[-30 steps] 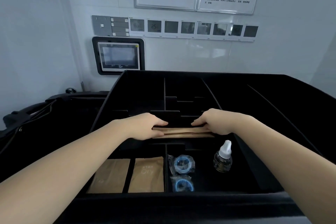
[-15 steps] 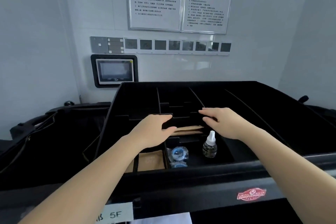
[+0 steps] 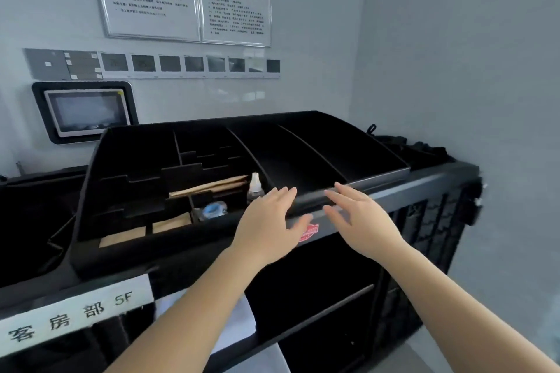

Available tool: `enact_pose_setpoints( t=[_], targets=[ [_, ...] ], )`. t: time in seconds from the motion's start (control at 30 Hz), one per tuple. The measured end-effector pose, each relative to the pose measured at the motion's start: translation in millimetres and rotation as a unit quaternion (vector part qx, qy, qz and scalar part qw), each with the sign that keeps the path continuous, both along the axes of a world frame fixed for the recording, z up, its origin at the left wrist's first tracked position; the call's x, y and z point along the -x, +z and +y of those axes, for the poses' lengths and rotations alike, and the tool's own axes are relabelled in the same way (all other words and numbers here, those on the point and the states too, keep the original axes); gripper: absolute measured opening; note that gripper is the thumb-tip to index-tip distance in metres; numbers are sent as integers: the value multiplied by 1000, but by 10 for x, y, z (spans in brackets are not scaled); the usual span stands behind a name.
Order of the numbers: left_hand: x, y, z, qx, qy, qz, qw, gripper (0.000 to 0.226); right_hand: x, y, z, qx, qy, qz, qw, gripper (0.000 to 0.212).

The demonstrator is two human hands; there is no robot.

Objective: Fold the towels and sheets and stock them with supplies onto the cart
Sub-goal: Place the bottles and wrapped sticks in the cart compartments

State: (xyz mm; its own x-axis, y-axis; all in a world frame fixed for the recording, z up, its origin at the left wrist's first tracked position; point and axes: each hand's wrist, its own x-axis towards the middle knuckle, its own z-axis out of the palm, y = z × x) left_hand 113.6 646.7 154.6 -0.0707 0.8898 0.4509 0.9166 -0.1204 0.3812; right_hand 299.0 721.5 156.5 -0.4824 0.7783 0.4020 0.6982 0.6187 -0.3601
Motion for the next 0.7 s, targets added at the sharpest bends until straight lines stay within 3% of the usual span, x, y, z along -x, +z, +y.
enact_pose_setpoints(
  t=[0.17, 0.33, 0.5, 0.7],
  targets=[
    [-1075, -308, -335, 20, -75, -8, 997, 68, -1181, -343, -680, 3, -124, -11, 992, 50],
    [-2374, -685, -868, 40, -164, -38, 985, 68, -2436, -789, -1696, 48, -271, 4, 961, 49],
    [-3832, -1025, -1581, 86, -289, -20, 953, 69, -3674, -1136, -2941, 86, -422, 12, 902, 48],
    [-5447, -1191, -2647, 100, -453, 21, 886, 68, -4823, -1343, -4500, 89, -579, 20, 810, 45]
  ],
)
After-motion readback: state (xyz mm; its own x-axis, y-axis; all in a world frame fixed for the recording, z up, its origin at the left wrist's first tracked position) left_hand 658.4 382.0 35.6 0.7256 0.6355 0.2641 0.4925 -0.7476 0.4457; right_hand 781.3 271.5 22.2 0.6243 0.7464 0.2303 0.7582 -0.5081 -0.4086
